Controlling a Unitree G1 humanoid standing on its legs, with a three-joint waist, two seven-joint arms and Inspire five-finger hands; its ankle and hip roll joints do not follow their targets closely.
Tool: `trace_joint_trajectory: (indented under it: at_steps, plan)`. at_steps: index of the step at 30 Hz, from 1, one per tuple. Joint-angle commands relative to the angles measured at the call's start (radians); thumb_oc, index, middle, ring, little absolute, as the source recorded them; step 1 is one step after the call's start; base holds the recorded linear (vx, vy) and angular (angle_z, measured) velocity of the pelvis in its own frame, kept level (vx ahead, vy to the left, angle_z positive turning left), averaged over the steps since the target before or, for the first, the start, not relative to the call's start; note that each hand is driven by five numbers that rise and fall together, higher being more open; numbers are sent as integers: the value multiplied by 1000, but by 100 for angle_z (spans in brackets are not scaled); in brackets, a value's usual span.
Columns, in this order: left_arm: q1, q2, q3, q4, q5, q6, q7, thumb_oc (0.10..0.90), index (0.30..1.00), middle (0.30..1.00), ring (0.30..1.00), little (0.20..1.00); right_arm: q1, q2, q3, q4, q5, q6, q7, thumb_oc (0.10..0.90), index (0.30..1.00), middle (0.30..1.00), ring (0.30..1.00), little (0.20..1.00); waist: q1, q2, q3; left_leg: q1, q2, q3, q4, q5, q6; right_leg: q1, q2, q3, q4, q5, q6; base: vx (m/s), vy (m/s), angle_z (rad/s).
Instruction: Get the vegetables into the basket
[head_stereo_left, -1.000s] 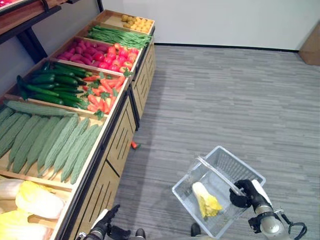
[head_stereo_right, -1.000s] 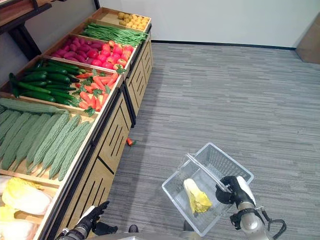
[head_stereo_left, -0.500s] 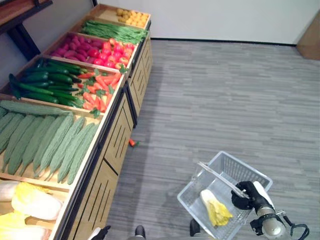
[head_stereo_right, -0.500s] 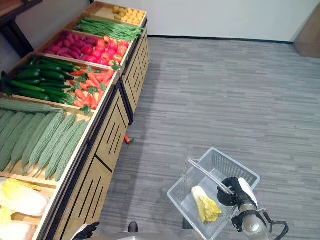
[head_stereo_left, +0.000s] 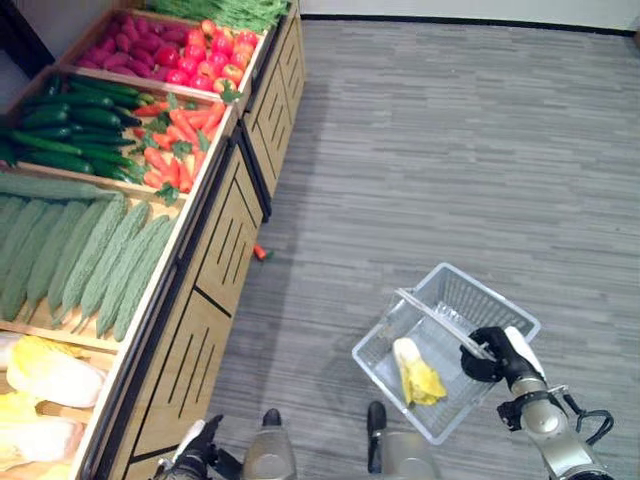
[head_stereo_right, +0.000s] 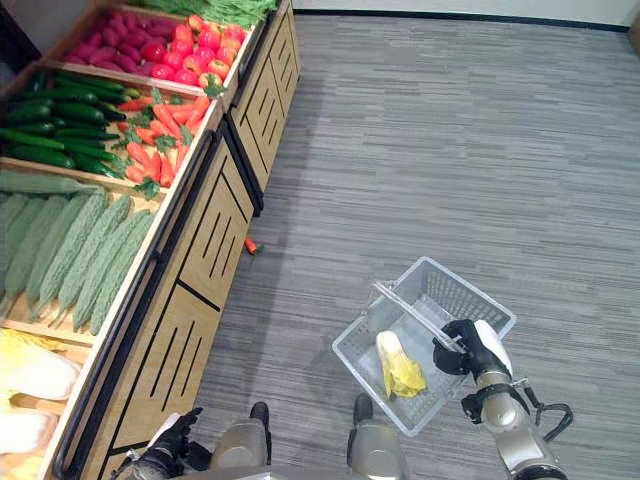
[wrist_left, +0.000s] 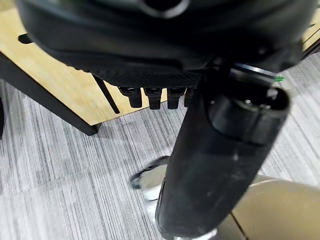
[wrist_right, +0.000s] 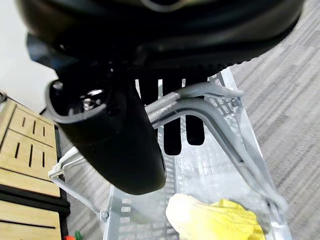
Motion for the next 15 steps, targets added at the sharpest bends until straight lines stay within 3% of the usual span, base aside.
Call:
trace_joint_trajectory:
  at_steps: [1,3,6,9,10,15]
  plan:
    - [21,59,21,4,-33,1,46,900,1000,1000,1000,1000,-55,-48,-26,-118,40,-93,-61,400,300,300,300,300,40,-19,-52,-76,-3,-14,-54,104,39,91,78,-15,30,-61,74,255,51,-8]
    - [40,64,28,6,-18,0,48,900,1000,1000,1000,1000,-60,-38,-20,-114,33,-91,-62,400,300,300,300,300,60,-15,-59,-96,1,-6,-100,147,38,131,95,8,33,-91,73,285,65,-13]
    - [55,71,34,5,-6,3,48,900,1000,1000,1000,1000,-61,-31,-19,-125,27,-86,-61,400,300,300,300,300,78,-18,-64,-99,-4,5,-99,154,45,161,96,34,46,-116,79,240,124,-46]
    - [71,75,42,15,12,7,52,900,1000,1000,1000,1000,-52,-15,-23,-138,12,-80,-52,400,300,300,300,300,89,-32,-87,-84,-28,9,-72,123,73,192,67,64,60,-132,100,277,229,-87]
    - [74,85,47,22,28,7,52,900,1000,1000,1000,1000,-39,2,-33,-133,15,-77,-49,400,300,300,300,300,86,-45,-101,-84,-44,33,-29,95,87,207,37,71,70,-127,118,227,189,-11]
    - [63,104,57,8,15,7,59,900,1000,1000,1000,1000,-49,25,-18,-125,10,-69,-40,400,300,300,300,300,98,-65,-121,-80,-68,65,-2,52,119,189,-2,95,88,-81,148,169,161,-11]
